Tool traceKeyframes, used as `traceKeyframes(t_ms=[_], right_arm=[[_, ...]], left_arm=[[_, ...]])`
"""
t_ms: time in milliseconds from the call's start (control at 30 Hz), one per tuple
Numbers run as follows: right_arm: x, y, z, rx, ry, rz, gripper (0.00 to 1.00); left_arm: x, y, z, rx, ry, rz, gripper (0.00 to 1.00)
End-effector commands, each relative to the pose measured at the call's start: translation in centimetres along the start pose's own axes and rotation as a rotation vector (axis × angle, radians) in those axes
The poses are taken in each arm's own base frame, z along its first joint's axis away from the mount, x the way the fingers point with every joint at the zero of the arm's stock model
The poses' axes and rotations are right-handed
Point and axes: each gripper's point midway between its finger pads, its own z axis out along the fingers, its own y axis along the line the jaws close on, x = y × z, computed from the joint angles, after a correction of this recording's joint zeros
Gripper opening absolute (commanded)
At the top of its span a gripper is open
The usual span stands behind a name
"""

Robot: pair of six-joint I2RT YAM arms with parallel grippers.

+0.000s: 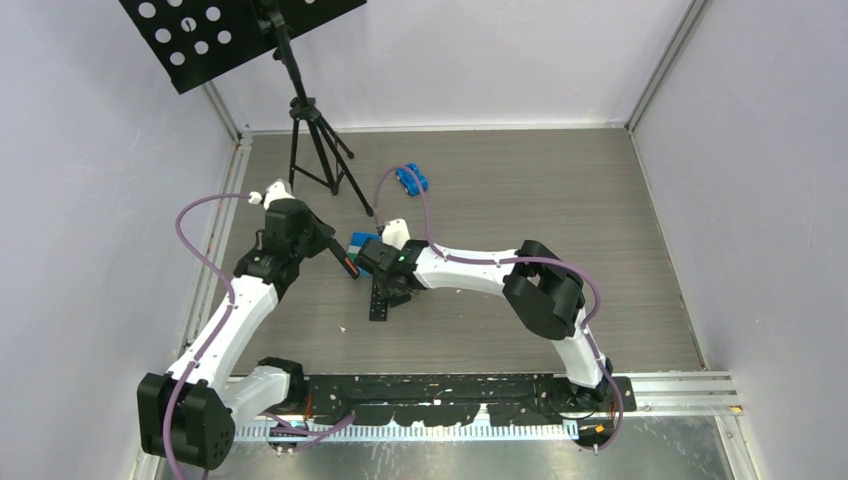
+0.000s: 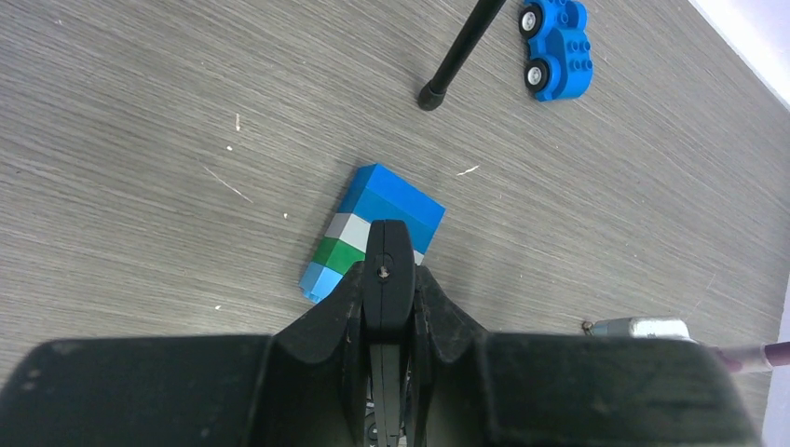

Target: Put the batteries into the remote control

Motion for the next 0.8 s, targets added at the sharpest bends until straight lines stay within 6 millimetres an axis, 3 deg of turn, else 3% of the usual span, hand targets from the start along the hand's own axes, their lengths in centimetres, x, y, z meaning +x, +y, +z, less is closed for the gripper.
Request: traceKeyframes(t_ms=[0, 100, 133, 200, 333, 600, 667, 733, 767], right_arm=[[-0.5, -0.8, -0.4, 0.045, -0.026, 0.01, 0.74], [-0.3, -1.0, -0.6, 0.039, -0.009, -0.021, 0.7], [-0.1, -0.8, -0.7, 0.017, 0.006, -0.043, 0.61], [0.4, -0.3, -1.3, -0.036, 0.044, -0.102, 0.53], [1.3, -0.5, -2.9, -0.112, 0.089, -0.196, 0.5], [1.1, -1.4, -5.7, -0.236, 0.055, -0.36, 0.66], [1.1, -0.7, -6.5, -0.31, 0.048, -0.402, 0.73], [1.3, 0.3, -7.3, -0.396, 0.042, -0.439, 0.86], [1.3, 0.7, -7.5, -0.424, 0.04, -0.452, 0.87]], left_arm=[[-0.9, -0.7, 0.0, 0.032, -0.031, -0.002, 0.0], [-0.8, -0.8, -0.1, 0.038, -0.028, 0.001, 0.0], [-0.8, -0.8, -0.2, 0.04, -0.027, 0.002, 0.0], [-0.8, -1.1, -0.2, 0.053, -0.022, 0.007, 0.0], [-0.7, -1.5, -0.4, 0.078, -0.01, 0.022, 0.0], [-0.7, -2.1, -2.4, 0.115, 0.018, 0.061, 0.0], [-0.8, -2.0, -3.4, 0.111, 0.016, 0.068, 0.0], [-1.2, -2.0, -4.5, 0.113, 0.009, 0.075, 0.0], [-1.2, -2.0, -4.9, 0.116, 0.013, 0.083, 0.0]])
